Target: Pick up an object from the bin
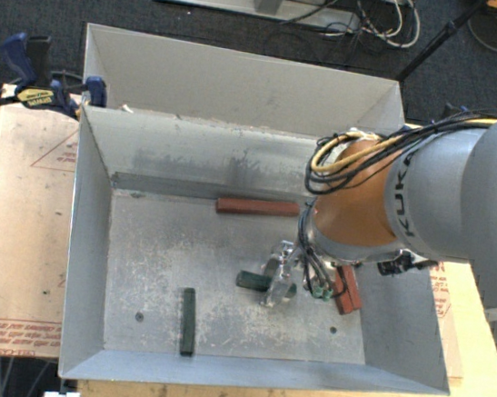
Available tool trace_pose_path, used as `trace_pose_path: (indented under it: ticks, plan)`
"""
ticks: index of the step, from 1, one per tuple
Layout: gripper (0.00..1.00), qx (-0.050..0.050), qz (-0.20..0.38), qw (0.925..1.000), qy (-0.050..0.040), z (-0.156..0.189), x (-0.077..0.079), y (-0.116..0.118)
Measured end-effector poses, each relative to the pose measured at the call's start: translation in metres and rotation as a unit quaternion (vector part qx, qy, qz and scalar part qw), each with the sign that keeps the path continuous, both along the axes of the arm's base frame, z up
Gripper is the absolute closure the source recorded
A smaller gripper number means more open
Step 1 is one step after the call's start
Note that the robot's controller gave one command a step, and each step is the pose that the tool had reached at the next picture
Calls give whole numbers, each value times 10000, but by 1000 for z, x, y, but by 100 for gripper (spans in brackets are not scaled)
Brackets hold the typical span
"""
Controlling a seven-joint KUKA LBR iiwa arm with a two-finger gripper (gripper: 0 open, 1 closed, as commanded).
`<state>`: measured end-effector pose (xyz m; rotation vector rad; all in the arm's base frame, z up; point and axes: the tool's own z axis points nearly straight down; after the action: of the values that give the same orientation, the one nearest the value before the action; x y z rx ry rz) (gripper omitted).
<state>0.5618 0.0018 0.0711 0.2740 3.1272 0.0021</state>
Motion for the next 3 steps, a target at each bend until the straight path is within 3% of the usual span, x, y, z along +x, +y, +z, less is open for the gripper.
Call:
trace_pose_path:
  ticks: [2, 3]
  plan:
    - [100, 0, -1, 10000, 16, 4, -1, 0]
    - [100, 0, 3, 10000, 50, 23, -3, 0]
